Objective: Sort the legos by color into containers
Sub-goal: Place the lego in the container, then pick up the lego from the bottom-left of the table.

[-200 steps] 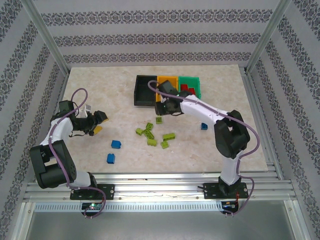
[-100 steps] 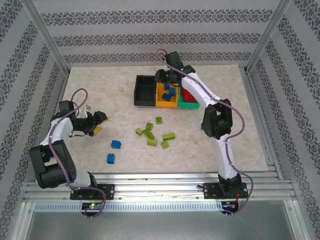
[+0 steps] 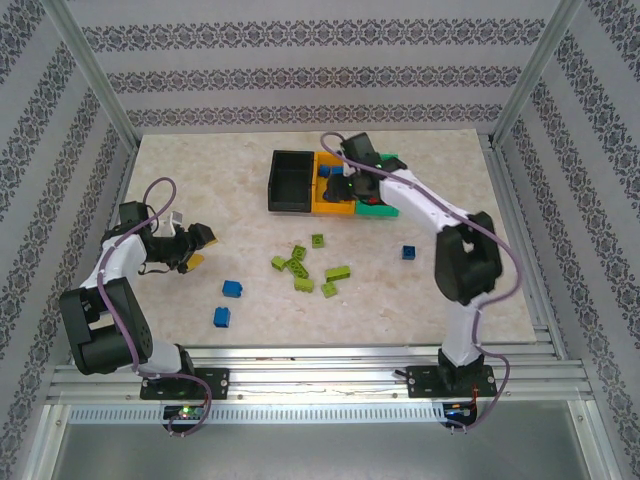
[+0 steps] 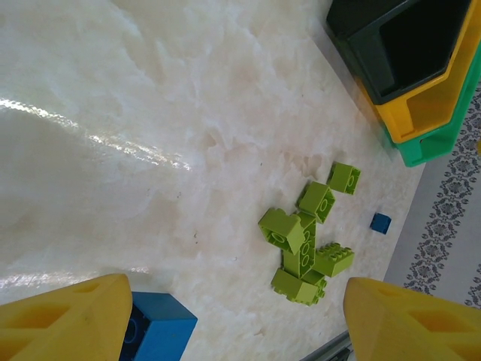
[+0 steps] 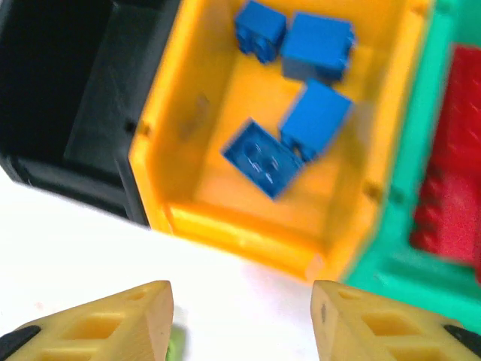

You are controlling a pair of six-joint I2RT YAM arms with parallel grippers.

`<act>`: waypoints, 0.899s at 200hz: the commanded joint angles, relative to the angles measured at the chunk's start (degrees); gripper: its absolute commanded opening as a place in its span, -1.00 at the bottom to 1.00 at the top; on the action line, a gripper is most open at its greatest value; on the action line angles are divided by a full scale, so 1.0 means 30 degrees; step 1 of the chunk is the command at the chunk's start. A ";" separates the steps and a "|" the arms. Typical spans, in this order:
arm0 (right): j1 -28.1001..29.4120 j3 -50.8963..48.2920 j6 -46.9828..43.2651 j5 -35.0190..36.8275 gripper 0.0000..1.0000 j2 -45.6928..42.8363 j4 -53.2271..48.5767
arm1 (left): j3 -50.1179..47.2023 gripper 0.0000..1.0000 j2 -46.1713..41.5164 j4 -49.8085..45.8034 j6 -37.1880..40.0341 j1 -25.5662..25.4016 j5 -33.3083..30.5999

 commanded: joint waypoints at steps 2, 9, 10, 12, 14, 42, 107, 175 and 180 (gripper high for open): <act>-0.1011 -0.3974 0.0016 0.0795 0.05 -0.3213 0.1392 | 0.0299 0.50 0.0046 -0.0543 0.0365 0.0237 -0.0118; -0.1384 -0.5391 0.0206 0.0685 0.05 -0.4033 0.1685 | 0.0350 0.49 0.0143 -0.0537 0.0376 0.0234 -0.0108; -0.1437 -0.5577 0.0260 0.0672 0.06 -0.4211 0.1729 | 0.0352 0.49 0.0160 -0.0555 0.0367 0.0236 -0.0096; -0.1499 -0.5973 0.0314 0.0663 0.06 -0.4491 0.1850 | 0.0354 0.49 0.0173 -0.0568 0.0361 0.0237 -0.0073; -0.1624 -0.6343 0.0365 0.0624 0.06 -0.4715 0.1925 | 0.0355 0.49 0.0191 -0.0549 0.0352 0.0237 -0.0082; -0.3275 -1.0606 0.1187 -0.0052 0.06 -0.7087 0.2939 | 0.0362 0.49 0.0424 -0.0477 0.0267 0.0237 -0.0133; -0.4958 -1.4526 0.1599 0.0173 0.07 -0.7762 0.3475 | 0.0169 0.48 0.0493 -0.0830 0.0281 0.0101 -0.0840; -0.5474 -1.5299 0.2101 -0.0656 0.07 -0.7481 0.4871 | 0.1080 0.46 -0.2576 -0.5610 -0.0190 -0.3080 -0.7080; -0.5474 -1.5467 0.2178 -0.0777 0.08 -0.7493 0.5084 | 0.1074 0.46 -0.2737 -0.5898 -0.0442 -0.3738 -0.7651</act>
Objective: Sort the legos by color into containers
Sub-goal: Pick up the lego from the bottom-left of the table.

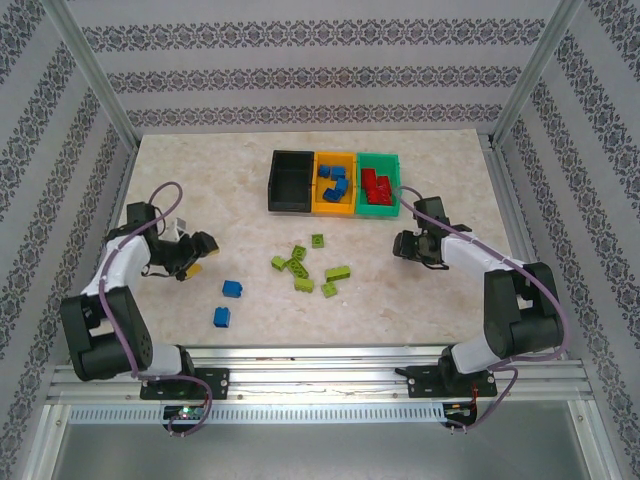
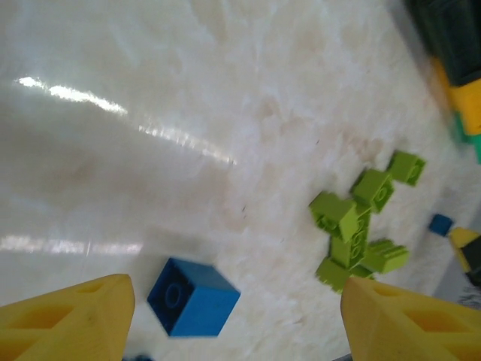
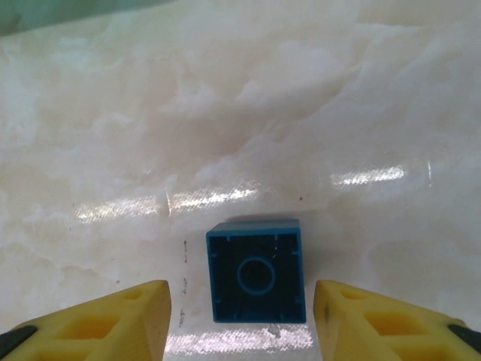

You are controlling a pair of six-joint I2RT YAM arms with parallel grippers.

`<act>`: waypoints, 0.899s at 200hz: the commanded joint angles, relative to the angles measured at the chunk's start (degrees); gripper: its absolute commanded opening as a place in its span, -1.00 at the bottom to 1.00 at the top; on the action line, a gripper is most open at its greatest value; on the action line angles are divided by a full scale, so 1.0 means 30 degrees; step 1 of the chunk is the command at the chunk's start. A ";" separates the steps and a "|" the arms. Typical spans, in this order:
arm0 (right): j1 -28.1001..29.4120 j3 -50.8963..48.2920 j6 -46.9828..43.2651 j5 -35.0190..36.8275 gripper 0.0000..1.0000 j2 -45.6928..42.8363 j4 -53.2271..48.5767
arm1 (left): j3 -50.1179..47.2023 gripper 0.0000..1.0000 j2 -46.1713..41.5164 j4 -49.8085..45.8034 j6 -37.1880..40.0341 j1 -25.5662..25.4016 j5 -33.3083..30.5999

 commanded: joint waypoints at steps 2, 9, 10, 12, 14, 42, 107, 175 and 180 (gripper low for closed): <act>-0.0105 -0.0745 0.0517 -0.0624 0.08 0.0141 0.1201 | 0.0880 0.46 -0.1525 -0.3455 -0.0500 -0.2413 -0.4055; -0.0105 -0.1009 0.0581 -0.0737 0.07 0.0118 0.1596 | 0.0803 0.45 -0.1595 -0.3684 -0.0846 -0.3424 -0.4645; -0.0105 -0.1027 0.0576 -0.0753 0.07 0.0111 0.1662 | 0.0796 0.45 -0.1598 -0.3691 -0.0937 -0.3538 -0.4730; -0.0105 -0.1120 0.0594 -0.0780 0.07 0.0084 0.1807 | 0.0768 0.45 -0.1571 -0.3774 -0.0996 -0.3793 -0.4881; -0.0105 -0.1188 0.0621 -0.0794 0.07 0.0077 0.1880 | 0.0747 0.45 -0.1528 -0.3809 -0.1076 -0.4054 -0.5022; -0.0134 -0.2488 0.0752 -0.0987 0.08 -0.0742 0.3338 | 0.0383 0.45 -0.0373 -0.3666 -0.1684 -0.6116 -0.6097; -0.0200 -0.5682 0.1053 -0.2203 0.10 -0.3645 0.6823 | 0.1825 0.47 0.2917 -0.3416 -0.1346 -0.8088 -0.7787; -0.0222 -0.5872 0.1144 -0.2575 0.13 -0.3315 0.7603 | 0.2590 0.42 0.5237 -0.3520 -0.0705 -0.9417 -0.9124; -0.0222 -0.5807 0.1129 -0.2631 0.13 -0.3266 0.7591 | 0.2566 0.41 0.5284 -0.3493 -0.0650 -0.9479 -0.9236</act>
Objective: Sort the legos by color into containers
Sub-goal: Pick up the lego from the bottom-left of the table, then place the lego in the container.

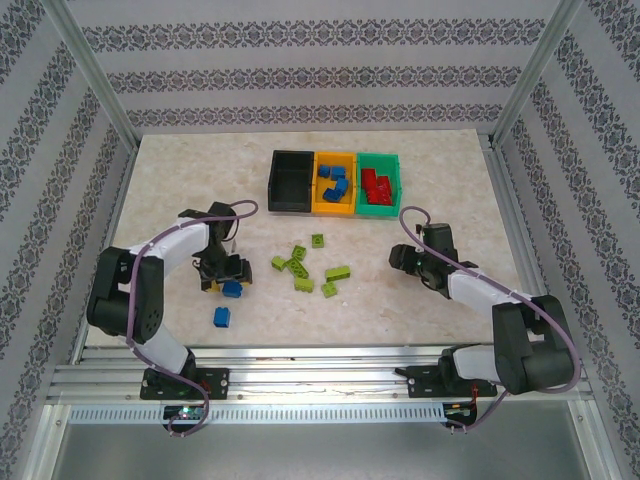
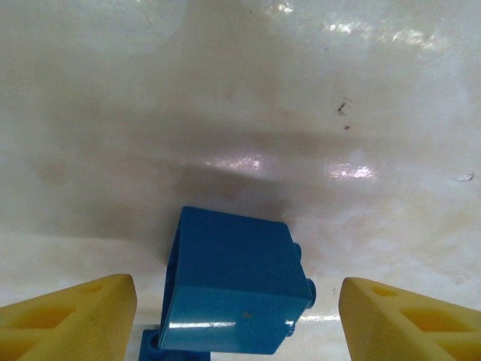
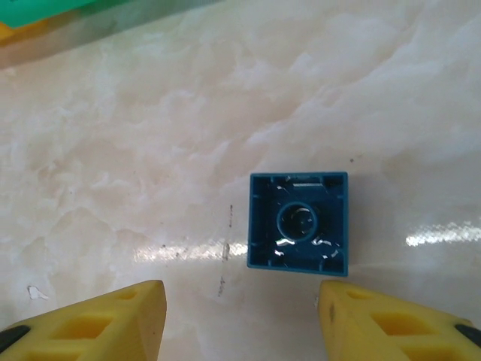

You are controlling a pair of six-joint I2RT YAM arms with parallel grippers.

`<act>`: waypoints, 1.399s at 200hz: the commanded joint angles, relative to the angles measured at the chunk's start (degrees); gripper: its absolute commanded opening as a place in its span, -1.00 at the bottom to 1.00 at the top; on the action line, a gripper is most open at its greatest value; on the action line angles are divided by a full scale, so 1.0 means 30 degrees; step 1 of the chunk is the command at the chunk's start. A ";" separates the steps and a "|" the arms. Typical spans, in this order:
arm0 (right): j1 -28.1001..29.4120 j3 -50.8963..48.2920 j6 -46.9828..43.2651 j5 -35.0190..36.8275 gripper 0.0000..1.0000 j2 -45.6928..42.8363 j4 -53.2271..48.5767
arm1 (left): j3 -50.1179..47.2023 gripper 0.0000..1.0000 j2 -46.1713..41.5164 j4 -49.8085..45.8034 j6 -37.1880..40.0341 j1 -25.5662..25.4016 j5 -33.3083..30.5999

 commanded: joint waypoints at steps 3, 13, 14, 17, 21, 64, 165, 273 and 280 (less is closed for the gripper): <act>-0.0215 0.0182 0.0184 -0.0552 0.14 0.0418 0.0624 | 0.0450 0.40 0.0267 -0.0539 0.0491 -0.0488 -0.0995; -0.0215 0.0228 0.0172 -0.0576 0.13 0.0491 0.0624 | 0.0408 0.39 0.0402 -0.0526 0.0587 -0.0549 -0.1222; -0.0215 0.0217 0.0183 -0.0590 0.13 0.0489 0.0627 | 0.0384 0.39 0.0413 -0.0520 0.0584 -0.0565 -0.1231; -0.0215 0.0208 0.0175 -0.0603 0.14 0.0514 0.0608 | 0.0370 0.39 0.0460 -0.0514 0.0595 -0.0579 -0.1305; -0.0215 0.0214 0.0183 -0.0603 0.13 0.0517 0.0622 | 0.0333 0.38 0.0518 -0.0508 0.0630 -0.0621 -0.1356; -0.0229 0.0302 0.0202 -0.0605 0.14 0.0656 0.0593 | 0.0113 0.28 0.0777 -0.0325 0.0905 -0.1259 -0.1980; -0.0230 0.0441 0.0198 -0.0631 0.15 0.0927 0.0601 | 0.0707 -0.19 0.0260 0.0633 0.0730 -0.1615 -0.0717; -0.0222 0.0415 0.0268 -0.0357 0.16 0.0931 0.0835 | 0.8073 -0.20 0.3006 0.4215 -0.1405 -0.1619 0.3998; -0.0216 0.0384 0.0283 -0.0349 0.16 0.0882 0.0865 | 0.8985 -0.20 0.3629 0.4553 -0.1617 -0.1635 0.4414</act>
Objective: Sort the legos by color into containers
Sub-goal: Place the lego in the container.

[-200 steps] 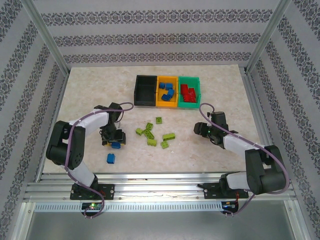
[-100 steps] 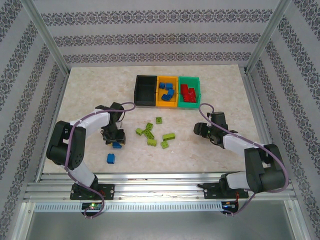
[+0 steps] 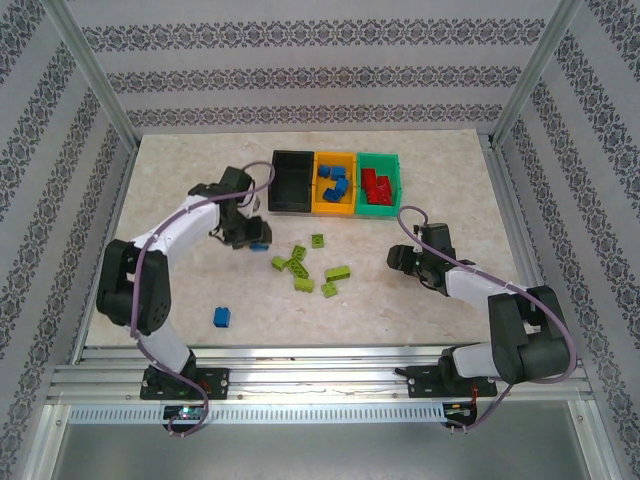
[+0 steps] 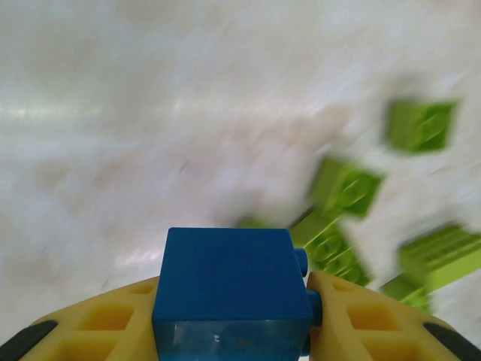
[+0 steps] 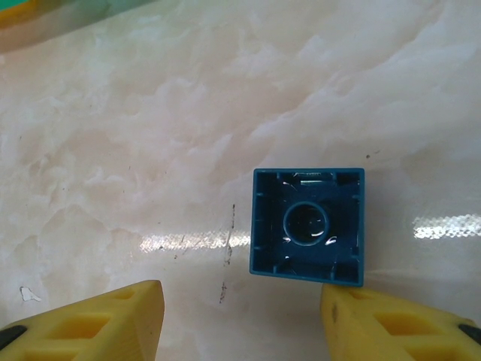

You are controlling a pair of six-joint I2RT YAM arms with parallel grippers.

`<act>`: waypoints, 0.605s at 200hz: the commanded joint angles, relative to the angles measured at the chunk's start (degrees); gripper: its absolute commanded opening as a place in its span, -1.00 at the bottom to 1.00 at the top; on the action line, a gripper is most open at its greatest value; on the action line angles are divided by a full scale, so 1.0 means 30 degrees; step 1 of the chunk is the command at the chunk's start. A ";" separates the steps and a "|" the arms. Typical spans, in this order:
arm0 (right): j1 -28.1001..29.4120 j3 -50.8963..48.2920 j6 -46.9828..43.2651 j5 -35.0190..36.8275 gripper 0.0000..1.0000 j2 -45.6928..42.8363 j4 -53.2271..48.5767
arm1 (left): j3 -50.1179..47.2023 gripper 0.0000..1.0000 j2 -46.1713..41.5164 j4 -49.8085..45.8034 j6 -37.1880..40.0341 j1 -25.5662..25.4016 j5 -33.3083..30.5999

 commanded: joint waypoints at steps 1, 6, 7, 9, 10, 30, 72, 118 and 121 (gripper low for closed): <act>-0.0215 0.0230 0.0217 0.0019 0.16 -0.0086 0.0515 | 0.2692 -0.20 0.1730 0.1895 -0.1210 -0.0302 0.1959; -0.0215 0.0189 0.0220 0.0029 0.16 -0.0121 0.0559 | 0.3383 -0.20 0.2258 0.2075 -0.1344 -0.0325 0.2216; -0.0215 0.0187 0.0226 0.0033 0.17 -0.0122 0.0566 | 0.3533 -0.20 0.2357 0.2088 -0.1372 -0.0328 0.2256; -0.0215 0.0185 0.0230 0.0036 0.17 -0.0122 0.0594 | 0.3806 -0.20 0.2520 0.2142 -0.1430 -0.0323 0.2286; -0.0215 0.0171 0.0231 0.0037 0.16 -0.0137 0.0598 | 0.3949 -0.20 0.2635 0.2166 -0.1459 -0.0327 0.2349; -0.0215 0.0207 0.0246 -0.0041 0.18 -0.0079 0.0603 | 0.7054 -0.20 0.4797 0.2280 -0.1778 -0.0489 0.3085; -0.0208 0.0262 0.0232 -0.0040 0.18 -0.0026 0.0519 | 1.3438 -0.20 0.8767 0.1628 -0.1956 -0.1325 0.2993; -0.0186 0.0269 0.0240 -0.0094 0.18 -0.0007 0.0574 | 2.0033 -0.18 1.3105 0.0212 -0.1668 -0.2037 0.1685; -0.0207 0.0250 0.0237 -0.0107 0.19 -0.0005 0.0559 | 2.0492 -0.17 1.3382 0.0082 -0.1679 -0.2046 0.1593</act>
